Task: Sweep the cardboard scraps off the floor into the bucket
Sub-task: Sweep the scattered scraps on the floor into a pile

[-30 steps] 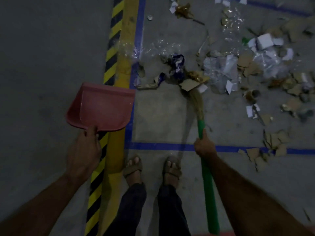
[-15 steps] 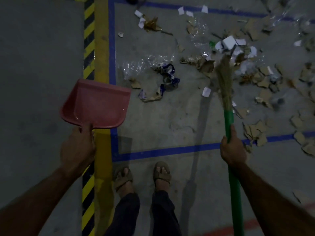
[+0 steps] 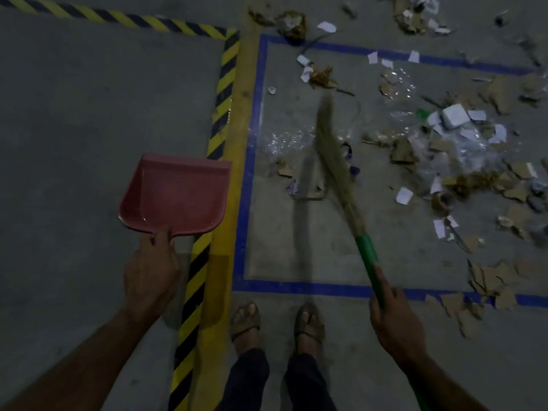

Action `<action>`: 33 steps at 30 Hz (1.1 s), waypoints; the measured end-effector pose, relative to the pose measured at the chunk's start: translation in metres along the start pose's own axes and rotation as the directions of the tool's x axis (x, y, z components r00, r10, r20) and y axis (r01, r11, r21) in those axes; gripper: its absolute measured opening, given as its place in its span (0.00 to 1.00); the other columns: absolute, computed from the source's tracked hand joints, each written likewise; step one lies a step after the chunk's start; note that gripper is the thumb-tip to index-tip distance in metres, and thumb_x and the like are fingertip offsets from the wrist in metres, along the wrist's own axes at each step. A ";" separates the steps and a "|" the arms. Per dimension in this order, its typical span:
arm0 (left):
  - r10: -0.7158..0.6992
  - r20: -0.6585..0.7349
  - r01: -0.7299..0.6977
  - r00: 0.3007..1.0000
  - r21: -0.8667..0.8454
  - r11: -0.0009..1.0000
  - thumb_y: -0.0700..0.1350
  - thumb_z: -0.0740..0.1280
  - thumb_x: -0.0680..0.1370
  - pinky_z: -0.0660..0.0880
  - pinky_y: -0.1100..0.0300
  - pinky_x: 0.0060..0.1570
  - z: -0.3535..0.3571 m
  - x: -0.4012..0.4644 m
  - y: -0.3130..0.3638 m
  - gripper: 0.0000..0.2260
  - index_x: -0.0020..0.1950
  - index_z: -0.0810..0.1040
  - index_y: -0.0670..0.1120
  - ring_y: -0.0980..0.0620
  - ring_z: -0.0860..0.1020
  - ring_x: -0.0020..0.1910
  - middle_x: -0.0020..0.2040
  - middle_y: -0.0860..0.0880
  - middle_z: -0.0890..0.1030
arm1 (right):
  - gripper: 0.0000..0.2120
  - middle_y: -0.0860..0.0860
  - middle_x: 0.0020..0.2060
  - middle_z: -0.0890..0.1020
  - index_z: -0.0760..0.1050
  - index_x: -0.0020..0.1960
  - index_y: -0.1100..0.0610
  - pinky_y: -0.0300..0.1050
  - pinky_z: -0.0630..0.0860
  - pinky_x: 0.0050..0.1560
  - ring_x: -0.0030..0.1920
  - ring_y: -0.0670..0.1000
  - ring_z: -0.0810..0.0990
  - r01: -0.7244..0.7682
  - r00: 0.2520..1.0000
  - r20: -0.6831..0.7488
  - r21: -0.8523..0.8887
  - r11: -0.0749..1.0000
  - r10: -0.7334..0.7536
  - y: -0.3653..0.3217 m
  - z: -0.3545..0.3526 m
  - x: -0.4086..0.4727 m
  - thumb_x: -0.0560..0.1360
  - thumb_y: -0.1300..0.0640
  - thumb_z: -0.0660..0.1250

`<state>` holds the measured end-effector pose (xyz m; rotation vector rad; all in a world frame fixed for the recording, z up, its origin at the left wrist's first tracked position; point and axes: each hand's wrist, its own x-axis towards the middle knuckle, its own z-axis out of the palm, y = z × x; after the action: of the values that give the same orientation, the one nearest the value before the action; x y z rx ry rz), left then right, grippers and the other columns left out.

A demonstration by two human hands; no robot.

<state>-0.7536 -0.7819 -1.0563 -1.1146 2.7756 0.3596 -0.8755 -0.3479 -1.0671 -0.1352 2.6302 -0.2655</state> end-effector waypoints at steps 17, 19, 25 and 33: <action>-0.096 0.046 0.092 0.994 0.090 0.992 0.44 0.60 0.82 0.69 0.46 0.34 0.013 0.012 -0.023 0.15 0.69 0.69 0.44 0.33 0.76 0.39 0.45 0.34 0.75 | 0.32 0.65 0.73 0.61 0.39 0.76 0.30 0.66 0.65 0.68 0.71 0.70 0.65 0.177 0.904 0.419 -0.186 0.966 -0.085 -0.156 0.119 0.095 0.81 0.52 0.51; -0.028 0.051 0.023 0.998 0.091 0.996 0.47 0.54 0.84 0.73 0.44 0.34 0.019 0.024 0.001 0.16 0.70 0.69 0.45 0.35 0.76 0.38 0.43 0.37 0.75 | 0.32 0.64 0.72 0.63 0.42 0.77 0.33 0.62 0.70 0.65 0.68 0.67 0.70 0.062 0.930 0.367 -0.096 0.993 -0.023 -0.119 0.111 0.113 0.80 0.48 0.53; 0.109 0.083 -0.114 0.991 0.054 0.992 0.45 0.54 0.81 0.70 0.47 0.31 0.042 0.065 0.089 0.18 0.69 0.69 0.44 0.37 0.75 0.34 0.40 0.38 0.75 | 0.34 0.64 0.59 0.77 0.39 0.80 0.41 0.54 0.77 0.55 0.52 0.62 0.79 -0.301 0.897 0.318 -0.071 0.951 0.307 0.010 0.030 0.190 0.81 0.49 0.54; 0.168 0.115 -0.177 0.979 0.069 0.982 0.39 0.62 0.81 0.68 0.48 0.31 0.050 0.124 0.195 0.14 0.67 0.69 0.45 0.35 0.76 0.36 0.45 0.36 0.75 | 0.34 0.64 0.56 0.79 0.45 0.82 0.50 0.50 0.73 0.46 0.45 0.60 0.76 -0.479 0.875 0.163 0.142 0.866 0.457 0.103 -0.077 0.285 0.81 0.56 0.59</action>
<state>-0.9764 -0.7140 -1.0969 -0.8140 2.7705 0.3154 -1.1667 -0.2760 -1.1542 0.5299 2.4059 -0.3081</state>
